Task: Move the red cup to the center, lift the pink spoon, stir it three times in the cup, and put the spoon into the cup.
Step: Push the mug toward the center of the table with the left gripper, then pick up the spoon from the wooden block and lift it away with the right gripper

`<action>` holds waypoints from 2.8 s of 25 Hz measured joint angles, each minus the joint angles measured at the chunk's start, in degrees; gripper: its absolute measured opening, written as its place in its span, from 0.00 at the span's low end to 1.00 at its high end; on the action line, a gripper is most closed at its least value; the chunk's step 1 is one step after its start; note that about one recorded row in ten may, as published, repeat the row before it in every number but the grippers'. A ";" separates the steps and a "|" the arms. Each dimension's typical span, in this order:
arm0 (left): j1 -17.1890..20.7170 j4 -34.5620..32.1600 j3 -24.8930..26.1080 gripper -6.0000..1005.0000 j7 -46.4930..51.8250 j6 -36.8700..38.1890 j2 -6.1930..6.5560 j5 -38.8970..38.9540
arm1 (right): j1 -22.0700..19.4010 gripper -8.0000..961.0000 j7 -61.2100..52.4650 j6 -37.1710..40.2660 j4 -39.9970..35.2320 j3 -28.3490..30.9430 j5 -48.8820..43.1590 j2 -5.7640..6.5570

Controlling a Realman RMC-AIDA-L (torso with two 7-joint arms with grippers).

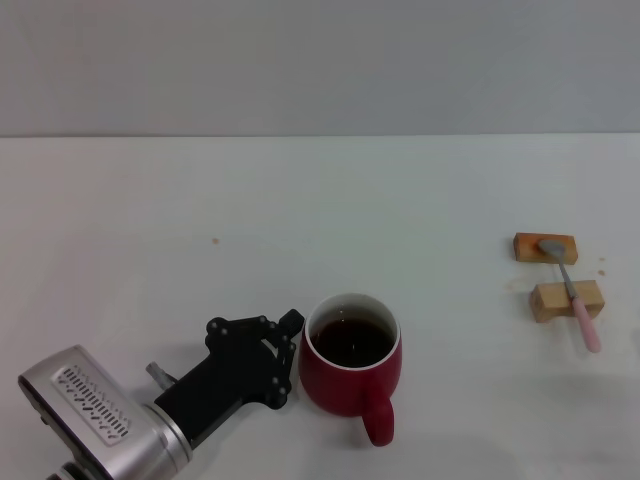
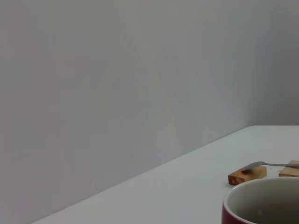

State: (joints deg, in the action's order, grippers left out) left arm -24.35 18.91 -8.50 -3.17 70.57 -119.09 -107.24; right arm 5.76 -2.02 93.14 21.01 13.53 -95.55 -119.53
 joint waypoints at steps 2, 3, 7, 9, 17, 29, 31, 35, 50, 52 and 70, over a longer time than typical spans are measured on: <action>0.00 0.00 0.13 0.01 0.00 0.00 0.00 0.01 | 0.09 0.85 0.00 -0.04 0.00 0.00 -0.01 0.00; 0.00 0.07 0.28 0.01 0.00 0.01 0.00 0.02 | 0.11 0.85 0.00 -0.05 -0.01 0.00 -0.03 0.00; -0.35 0.36 0.40 0.01 0.00 0.00 0.00 -0.05 | 0.22 0.85 0.00 -0.06 -0.01 0.00 -0.06 0.00; -0.64 0.72 0.23 0.01 0.00 -0.12 0.01 -0.05 | 0.27 0.85 0.00 -0.06 -0.01 0.00 -0.08 0.00; -0.55 0.97 0.74 0.01 0.00 -0.20 -0.01 -1.42 | 0.31 0.85 0.00 -0.07 -0.01 -0.64 -0.09 0.00; 8.96 -1.70 14.78 0.01 0.01 5.10 0.76 -1.39 | -1.06 0.85 0.00 -1.20 -0.01 -3.32 0.26 0.00; 9.49 -2.01 15.00 0.01 0.00 5.52 0.78 -1.28 | -1.45 0.85 0.00 -1.69 -0.01 -3.62 0.25 -0.04; 10.40 -2.63 15.08 0.01 0.04 5.68 0.78 -1.14 | -1.47 0.85 -0.10 -4.46 -0.14 -3.69 0.14 -0.02; 11.13 -2.65 14.99 0.01 0.01 5.70 0.72 -1.40 | 1.55 0.85 -2.69 -14.10 0.68 -5.85 -0.02 0.04; 11.10 -2.66 14.98 0.01 0.00 5.71 0.76 -1.40 | 1.63 0.85 -2.55 -13.72 0.72 -6.53 -0.04 0.02; 12.57 -3.00 16.58 0.01 0.45 9.47 0.71 -1.04 | 2.67 0.85 -2.86 -15.77 0.90 -6.75 -0.09 -0.09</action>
State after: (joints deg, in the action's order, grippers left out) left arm -11.78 15.91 8.08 -2.72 80.04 -118.39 -108.27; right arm 8.43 -4.88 77.36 21.91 6.79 -95.63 -119.62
